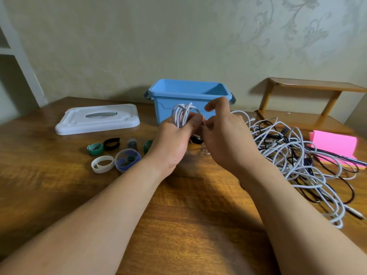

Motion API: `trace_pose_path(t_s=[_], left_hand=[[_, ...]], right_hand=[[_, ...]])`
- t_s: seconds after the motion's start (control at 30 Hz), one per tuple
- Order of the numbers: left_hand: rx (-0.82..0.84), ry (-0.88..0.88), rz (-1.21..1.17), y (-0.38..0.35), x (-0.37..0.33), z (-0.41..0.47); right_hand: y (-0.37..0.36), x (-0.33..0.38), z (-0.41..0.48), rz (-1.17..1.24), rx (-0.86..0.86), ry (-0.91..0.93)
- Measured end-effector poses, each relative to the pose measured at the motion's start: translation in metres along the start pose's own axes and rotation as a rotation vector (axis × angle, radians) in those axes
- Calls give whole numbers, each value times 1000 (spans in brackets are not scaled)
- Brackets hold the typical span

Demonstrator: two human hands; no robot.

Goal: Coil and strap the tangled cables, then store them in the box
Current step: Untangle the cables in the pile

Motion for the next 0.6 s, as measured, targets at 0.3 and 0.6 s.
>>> trace_pose_path(t_s=[0.3, 0.6], left_hand=[[-41, 31, -213, 9, -5, 1], [-114, 116, -529, 47, -16, 8]], right_hand=[[-9, -15, -1, -45, 184, -75], [-9, -47, -7, -250, 346, -28]])
Point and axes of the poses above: each hand's wrist, its own z-axis towards the middle knuckle, its own y-axis out of the back of the hand, x = y × z, the point moved 9 cm from there along z, towards the middle knuckle, and after that the axes turned 10 degrees about y, right-handed, at the moved point
